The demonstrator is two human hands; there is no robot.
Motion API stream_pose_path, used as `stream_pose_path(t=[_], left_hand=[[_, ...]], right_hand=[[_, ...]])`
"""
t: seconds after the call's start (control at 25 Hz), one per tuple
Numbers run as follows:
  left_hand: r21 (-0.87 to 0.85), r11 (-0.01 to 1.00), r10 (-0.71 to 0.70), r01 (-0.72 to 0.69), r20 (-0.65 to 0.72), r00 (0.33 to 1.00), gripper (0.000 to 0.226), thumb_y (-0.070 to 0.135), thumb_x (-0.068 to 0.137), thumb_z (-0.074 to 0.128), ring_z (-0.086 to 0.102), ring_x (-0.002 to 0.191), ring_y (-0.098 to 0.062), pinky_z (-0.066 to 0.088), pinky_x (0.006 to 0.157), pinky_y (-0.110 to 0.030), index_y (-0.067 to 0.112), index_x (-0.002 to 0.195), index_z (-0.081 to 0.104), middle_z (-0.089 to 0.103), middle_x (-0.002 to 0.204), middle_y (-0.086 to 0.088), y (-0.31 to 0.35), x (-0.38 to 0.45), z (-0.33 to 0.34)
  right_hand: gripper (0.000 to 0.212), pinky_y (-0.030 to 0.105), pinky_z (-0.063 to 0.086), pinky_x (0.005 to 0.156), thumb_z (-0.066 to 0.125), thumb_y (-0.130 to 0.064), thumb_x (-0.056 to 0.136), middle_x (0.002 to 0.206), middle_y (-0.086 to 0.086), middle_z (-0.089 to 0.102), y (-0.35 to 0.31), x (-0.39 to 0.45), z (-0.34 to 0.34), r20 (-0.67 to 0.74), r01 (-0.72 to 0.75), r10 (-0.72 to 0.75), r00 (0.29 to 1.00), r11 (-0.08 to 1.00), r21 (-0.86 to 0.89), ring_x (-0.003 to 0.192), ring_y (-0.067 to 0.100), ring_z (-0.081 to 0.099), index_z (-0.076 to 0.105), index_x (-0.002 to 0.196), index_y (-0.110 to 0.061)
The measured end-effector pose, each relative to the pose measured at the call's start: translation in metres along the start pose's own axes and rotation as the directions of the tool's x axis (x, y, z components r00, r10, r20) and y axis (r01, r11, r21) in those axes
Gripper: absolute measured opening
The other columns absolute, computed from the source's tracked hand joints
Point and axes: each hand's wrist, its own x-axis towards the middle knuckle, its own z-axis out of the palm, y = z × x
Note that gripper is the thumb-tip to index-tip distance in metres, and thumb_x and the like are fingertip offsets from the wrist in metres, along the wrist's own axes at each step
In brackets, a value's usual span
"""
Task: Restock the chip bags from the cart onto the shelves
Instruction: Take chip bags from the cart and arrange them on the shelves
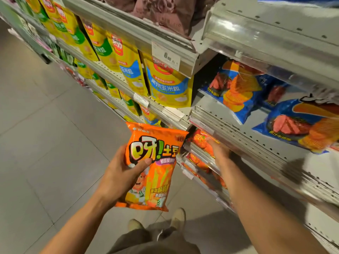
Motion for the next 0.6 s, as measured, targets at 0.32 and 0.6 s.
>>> stream_pose_path(t=[0.32, 0.6], left_hand=[[0.056, 0.998, 0.027, -0.03, 0.058, 0.998, 0.057, 0.053, 0.07, 0.079, 0.077, 0.087, -0.019, 0.064, 0.072, -0.045, 0.043, 0.12, 0.053, 0.075, 0.109, 0.013, 0.006, 0.0, 0.01], [-0.013, 0.992, 0.129, -0.129, 0.178, 0.975, 0.053, 0.048, 0.07, 0.083, 0.076, 0.095, -0.015, 0.063, 0.07, -0.031, 0.048, 0.117, 0.058, 0.075, 0.11, 0.015, 0.009, -0.01, 0.013]], right_hand=[[0.072, 0.043, 0.037, 0.115, 0.081, -0.028, 0.086, 0.148, 0.02, 0.053, 0.006, 0.008, -0.002, -0.048, 0.003, 0.004, 0.999, 0.989, 0.146, 0.141, 0.036, 0.046, 0.046, 0.145, -0.005], [0.093, 0.049, 0.04, 0.115, 0.085, -0.029, 0.081, 0.152, 0.018, 0.047, 0.047, -0.021, -0.018, -0.218, 0.248, -0.308, 0.926, 0.932, -0.265, 0.14, 0.038, 0.046, 0.029, 0.155, -0.017]])
